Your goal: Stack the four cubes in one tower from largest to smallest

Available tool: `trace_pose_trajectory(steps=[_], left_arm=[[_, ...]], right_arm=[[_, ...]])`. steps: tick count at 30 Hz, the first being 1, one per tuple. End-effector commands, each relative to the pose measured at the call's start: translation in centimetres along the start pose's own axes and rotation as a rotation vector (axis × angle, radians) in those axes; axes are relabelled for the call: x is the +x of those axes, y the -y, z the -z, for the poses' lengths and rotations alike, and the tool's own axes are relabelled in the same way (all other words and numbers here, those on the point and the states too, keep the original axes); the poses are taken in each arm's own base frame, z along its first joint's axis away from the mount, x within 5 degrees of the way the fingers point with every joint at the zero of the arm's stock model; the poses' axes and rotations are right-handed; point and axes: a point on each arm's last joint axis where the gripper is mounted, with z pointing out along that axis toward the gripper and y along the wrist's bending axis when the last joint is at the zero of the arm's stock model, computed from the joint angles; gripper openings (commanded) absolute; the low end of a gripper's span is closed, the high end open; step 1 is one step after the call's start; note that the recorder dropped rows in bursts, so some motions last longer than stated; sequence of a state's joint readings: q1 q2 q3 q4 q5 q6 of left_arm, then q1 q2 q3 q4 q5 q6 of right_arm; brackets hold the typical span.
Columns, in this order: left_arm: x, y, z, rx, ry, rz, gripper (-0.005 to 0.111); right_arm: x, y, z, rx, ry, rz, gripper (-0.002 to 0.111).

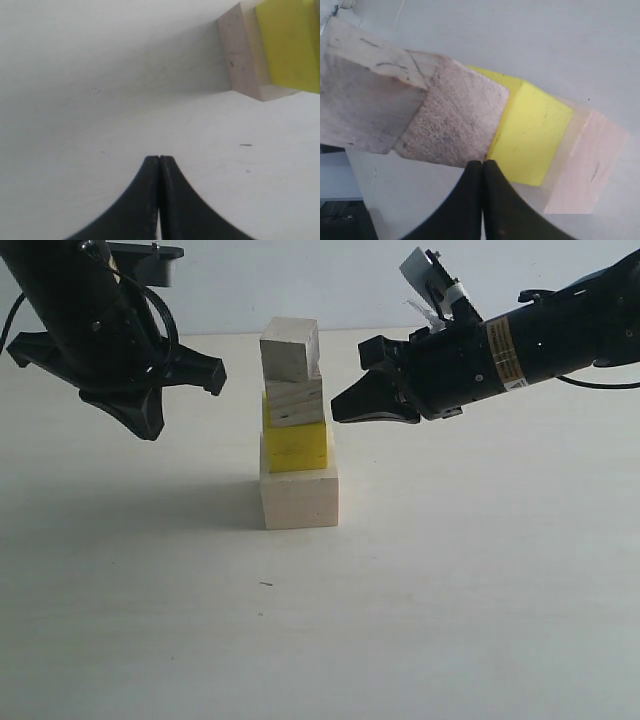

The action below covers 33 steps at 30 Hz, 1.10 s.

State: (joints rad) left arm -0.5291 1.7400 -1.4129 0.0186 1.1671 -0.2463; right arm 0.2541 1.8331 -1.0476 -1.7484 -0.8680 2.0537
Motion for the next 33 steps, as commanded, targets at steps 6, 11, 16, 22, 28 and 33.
trace_pose_trajectory(steps=[6,11,16,22,28,33], left_arm=[[0.09,0.13,-0.03,0.022,-0.010,0.007,0.000],[0.09,0.13,-0.03,0.022,-0.010,0.007,0.000],[0.09,0.13,-0.03,0.023,-0.010,0.006,0.000],[0.10,0.15,-0.03,0.025,-0.011,0.008,0.000],[0.10,0.15,-0.03,0.025,-0.011,0.006,0.000],[0.10,0.15,-0.03,0.025,-0.011,0.006,0.000]], right_arm=[[-0.27,-0.76,0.33,-0.024,0.006,0.029,0.000],[-0.39,-0.83,0.33,-0.031,0.020,0.047,0.000],[-0.45,-0.84,0.33,-0.032,0.027,0.044,0.000],[-0.60,-0.92,0.34,-0.041,0.044,0.047,0.000],[-0.63,-0.97,0.34,-0.046,0.047,0.052,0.000],[-0.53,-1.16,0.35,-0.067,0.037,0.055,0.000]])
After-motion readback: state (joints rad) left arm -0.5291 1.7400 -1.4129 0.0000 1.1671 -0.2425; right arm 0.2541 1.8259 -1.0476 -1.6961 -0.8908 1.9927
